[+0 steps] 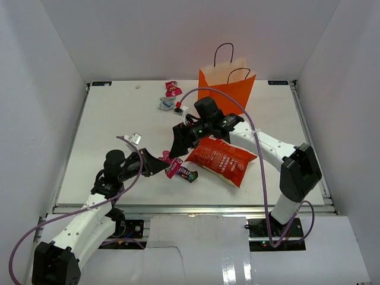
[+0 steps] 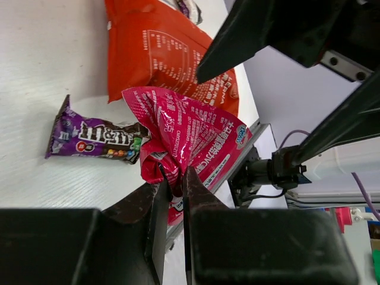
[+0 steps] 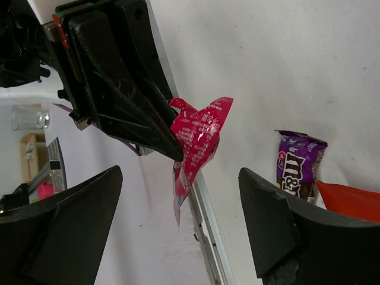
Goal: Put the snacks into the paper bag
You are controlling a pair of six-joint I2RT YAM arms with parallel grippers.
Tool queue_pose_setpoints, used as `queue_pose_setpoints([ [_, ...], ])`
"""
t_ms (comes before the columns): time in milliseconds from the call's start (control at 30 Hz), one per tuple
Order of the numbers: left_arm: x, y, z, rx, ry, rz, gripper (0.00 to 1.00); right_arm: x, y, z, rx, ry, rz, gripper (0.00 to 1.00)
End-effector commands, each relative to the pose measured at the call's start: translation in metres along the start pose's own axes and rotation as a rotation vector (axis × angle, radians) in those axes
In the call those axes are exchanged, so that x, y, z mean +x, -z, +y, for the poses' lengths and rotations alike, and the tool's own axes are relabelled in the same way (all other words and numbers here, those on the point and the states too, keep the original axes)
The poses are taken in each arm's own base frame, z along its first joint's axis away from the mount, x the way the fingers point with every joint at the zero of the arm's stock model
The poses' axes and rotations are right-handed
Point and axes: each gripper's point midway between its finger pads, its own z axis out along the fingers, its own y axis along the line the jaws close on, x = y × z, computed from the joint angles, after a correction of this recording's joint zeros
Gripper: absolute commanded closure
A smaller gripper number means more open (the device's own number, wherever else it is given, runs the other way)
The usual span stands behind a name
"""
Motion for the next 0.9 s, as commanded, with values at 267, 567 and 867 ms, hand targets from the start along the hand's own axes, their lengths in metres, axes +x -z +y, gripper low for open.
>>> queue_pose_setpoints([
  [267,-0.016,0.005,-0.039,0.139,-0.061,-0.011,0.92,-0.002,-0.026,0.008,-0.059,-0.102,-0.007,0.41],
  [567,-0.023,0.007,-0.045,0.137,-0.056,-0.034,0.57,-0.007,-0.018,0.029,-0.175,0.000,-0.001,0.83],
  [867,-0.047,0.025,-0.097,0.252,-0.152,-0.063,0.03,-0.067,0.048,0.037,-0.258,0.328,-0.164,0.92],
])
